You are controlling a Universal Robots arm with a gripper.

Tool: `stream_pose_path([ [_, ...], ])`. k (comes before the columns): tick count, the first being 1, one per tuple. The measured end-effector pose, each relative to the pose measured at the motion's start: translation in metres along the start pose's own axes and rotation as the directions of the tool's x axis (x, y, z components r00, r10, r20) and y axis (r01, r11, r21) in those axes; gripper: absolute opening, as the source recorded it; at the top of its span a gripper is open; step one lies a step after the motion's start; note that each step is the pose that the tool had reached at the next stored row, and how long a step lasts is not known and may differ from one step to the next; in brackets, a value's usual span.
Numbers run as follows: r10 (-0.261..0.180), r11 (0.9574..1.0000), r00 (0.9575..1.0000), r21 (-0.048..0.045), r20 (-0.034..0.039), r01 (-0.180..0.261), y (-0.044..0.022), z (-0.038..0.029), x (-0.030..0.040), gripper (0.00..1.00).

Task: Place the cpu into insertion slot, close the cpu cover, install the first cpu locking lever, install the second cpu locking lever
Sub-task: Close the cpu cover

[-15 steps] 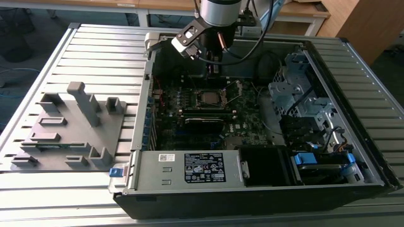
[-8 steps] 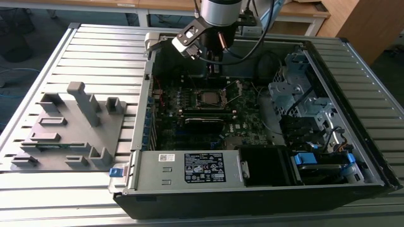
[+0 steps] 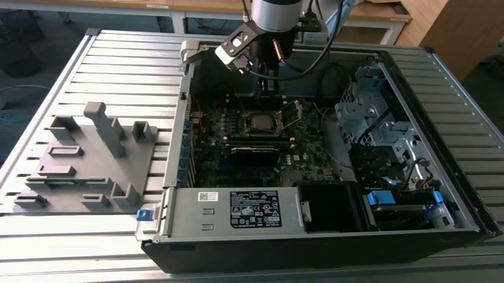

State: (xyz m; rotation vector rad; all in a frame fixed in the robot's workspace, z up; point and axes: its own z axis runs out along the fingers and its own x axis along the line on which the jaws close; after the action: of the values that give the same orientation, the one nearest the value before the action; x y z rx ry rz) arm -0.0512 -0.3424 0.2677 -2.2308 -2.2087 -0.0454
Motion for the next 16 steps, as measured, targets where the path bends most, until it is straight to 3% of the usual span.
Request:
stream_pose_path([
  [16,0.000,1.0000,1.0000,-0.0002,-0.0003,0.000,0.0021,-0.0011,0.0013,0.10],
])
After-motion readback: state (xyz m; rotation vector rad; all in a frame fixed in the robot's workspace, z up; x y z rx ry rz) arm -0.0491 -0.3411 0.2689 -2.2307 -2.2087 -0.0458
